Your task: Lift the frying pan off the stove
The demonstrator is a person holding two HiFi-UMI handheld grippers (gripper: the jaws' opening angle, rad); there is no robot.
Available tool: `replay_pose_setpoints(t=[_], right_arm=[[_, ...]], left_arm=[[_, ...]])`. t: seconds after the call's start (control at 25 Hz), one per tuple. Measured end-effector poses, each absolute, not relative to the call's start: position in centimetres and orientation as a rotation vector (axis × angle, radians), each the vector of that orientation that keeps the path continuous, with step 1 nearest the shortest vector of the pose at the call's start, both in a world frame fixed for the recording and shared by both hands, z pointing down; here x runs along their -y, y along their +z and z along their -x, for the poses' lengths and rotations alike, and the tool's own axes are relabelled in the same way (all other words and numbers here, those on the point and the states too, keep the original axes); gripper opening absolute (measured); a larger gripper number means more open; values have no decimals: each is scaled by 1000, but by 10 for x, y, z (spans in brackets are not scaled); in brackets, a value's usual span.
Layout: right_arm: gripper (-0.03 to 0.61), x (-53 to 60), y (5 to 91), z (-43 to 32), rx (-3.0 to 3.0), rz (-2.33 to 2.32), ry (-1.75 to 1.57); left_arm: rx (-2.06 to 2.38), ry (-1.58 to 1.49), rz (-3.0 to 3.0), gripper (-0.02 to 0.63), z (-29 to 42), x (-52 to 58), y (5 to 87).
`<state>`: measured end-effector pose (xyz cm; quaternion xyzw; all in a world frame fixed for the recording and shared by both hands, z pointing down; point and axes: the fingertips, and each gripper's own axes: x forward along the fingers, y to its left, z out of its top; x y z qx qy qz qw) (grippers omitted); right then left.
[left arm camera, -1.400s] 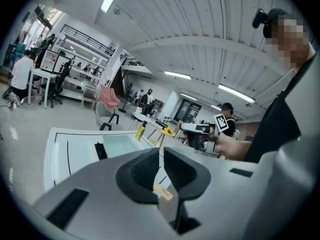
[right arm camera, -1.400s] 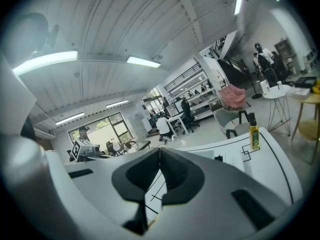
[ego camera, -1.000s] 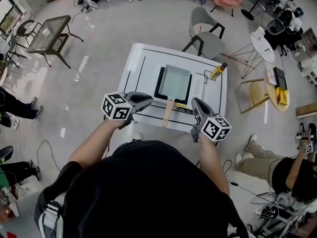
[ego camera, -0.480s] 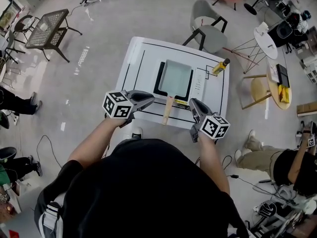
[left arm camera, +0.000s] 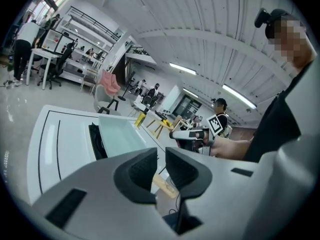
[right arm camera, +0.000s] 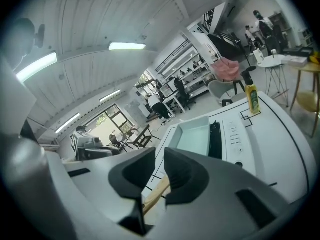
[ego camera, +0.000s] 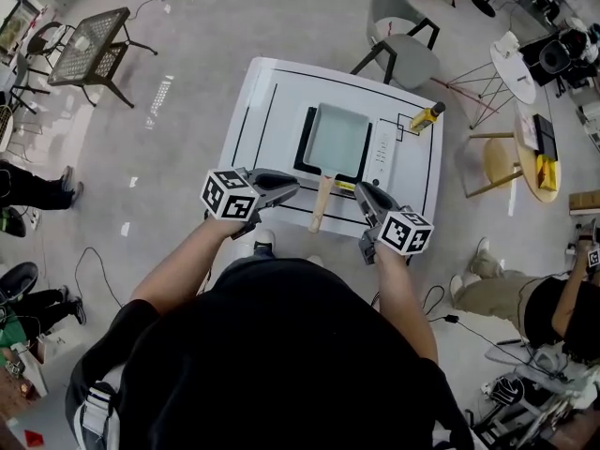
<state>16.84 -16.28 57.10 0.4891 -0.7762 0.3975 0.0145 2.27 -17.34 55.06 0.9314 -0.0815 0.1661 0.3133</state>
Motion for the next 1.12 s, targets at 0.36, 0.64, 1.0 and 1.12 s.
replay_pose_setpoints(t=[0.36,0.64,1.0,1.12], right_arm=[[78,166,604,-154,2381,-1442,1351],[94,171,619,-152,2361,-1411,1429],[154,170,644,-139,2343,-1329,1575],[181,170,650,-135,2332,-1298,1622]], left_arm=[[157,459,-2387,103,-35,171,574],[111,481,-2331,129,-46,165,591],[71,501,-2244,172,-56,153,620],[64,511,-2218,186,-58,149,631]])
